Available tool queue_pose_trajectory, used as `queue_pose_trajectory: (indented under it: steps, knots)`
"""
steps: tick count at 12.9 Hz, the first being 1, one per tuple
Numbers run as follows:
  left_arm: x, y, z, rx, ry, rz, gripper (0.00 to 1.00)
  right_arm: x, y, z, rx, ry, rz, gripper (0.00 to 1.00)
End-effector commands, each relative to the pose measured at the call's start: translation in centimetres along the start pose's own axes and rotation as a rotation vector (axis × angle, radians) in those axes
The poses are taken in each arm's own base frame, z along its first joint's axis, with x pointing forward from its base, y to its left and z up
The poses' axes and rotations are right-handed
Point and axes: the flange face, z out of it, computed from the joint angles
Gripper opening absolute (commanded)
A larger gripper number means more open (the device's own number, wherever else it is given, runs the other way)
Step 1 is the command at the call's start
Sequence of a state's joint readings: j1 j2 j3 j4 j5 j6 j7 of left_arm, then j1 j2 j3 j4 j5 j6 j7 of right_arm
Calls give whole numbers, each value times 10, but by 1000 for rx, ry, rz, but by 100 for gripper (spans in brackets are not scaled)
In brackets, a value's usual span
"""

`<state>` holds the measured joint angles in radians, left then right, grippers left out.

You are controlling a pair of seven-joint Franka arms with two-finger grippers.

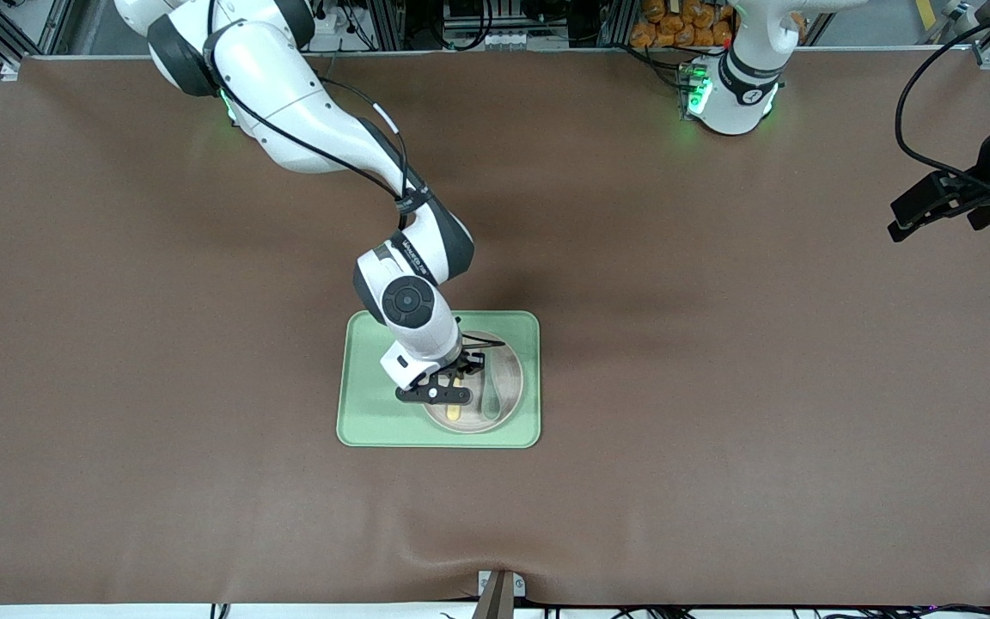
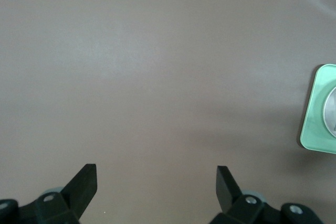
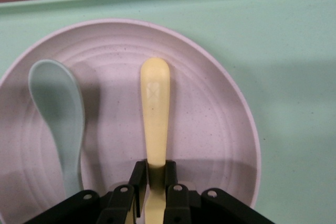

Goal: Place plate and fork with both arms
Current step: 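Close the right gripper on the yellow fork handle, then carry the fork with the right gripper beside the plate on the tray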

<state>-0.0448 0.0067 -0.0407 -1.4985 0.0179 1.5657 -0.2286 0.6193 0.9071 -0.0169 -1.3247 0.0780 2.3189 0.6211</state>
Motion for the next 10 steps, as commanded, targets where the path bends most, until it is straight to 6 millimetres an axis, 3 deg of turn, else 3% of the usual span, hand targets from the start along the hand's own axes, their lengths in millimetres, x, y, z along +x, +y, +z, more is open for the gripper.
queue_pose_trajectory:
  steps: [1,6,8,10]
  knots:
    - [-7,2,-11,17,18,24,100,3,-8,0,-6,26,10,0]
    - [-5,4,-6,14,8,28,100,20,-6,-40,2,17,46,0]
    - [-5,5,-5,17,7,31,100,48,28,-63,29,25,112,0]
    - [-6,8,-5,17,7,60,100,55,53,-71,4,-14,138,0]
